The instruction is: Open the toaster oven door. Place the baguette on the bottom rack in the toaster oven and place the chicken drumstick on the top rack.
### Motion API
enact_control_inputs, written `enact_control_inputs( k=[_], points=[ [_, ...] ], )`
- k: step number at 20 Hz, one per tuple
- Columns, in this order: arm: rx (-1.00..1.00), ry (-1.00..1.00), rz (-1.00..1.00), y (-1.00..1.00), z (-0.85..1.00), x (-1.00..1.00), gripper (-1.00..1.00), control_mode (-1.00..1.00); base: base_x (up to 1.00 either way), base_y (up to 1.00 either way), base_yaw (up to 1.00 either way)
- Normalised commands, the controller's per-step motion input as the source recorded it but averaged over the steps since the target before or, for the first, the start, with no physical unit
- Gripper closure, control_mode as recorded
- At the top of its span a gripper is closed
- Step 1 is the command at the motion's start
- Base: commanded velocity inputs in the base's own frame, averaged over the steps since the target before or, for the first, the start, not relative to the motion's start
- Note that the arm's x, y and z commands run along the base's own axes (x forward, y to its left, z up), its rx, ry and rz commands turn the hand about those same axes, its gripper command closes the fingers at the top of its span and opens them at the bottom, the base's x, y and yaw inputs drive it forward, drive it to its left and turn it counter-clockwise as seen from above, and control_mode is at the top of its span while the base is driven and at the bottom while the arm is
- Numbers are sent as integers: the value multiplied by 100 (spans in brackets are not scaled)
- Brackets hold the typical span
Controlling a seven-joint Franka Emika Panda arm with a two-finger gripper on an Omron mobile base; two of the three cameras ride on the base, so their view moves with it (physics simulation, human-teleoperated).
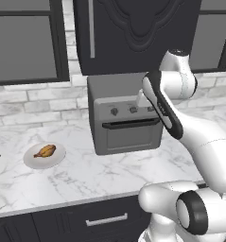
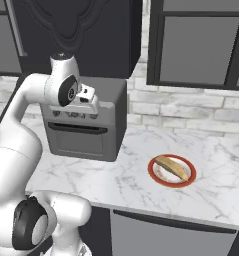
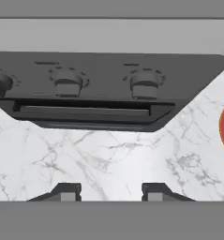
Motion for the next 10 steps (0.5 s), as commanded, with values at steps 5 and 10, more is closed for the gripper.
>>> enact_control_inputs(
  k=[5, 10],
  points=[
    [0, -10, 0, -6, 0, -37, -100, -100, 0, 0, 0],
    [10, -17, 0, -22, 0, -23, -100, -100, 0, 0, 0]
  ],
)
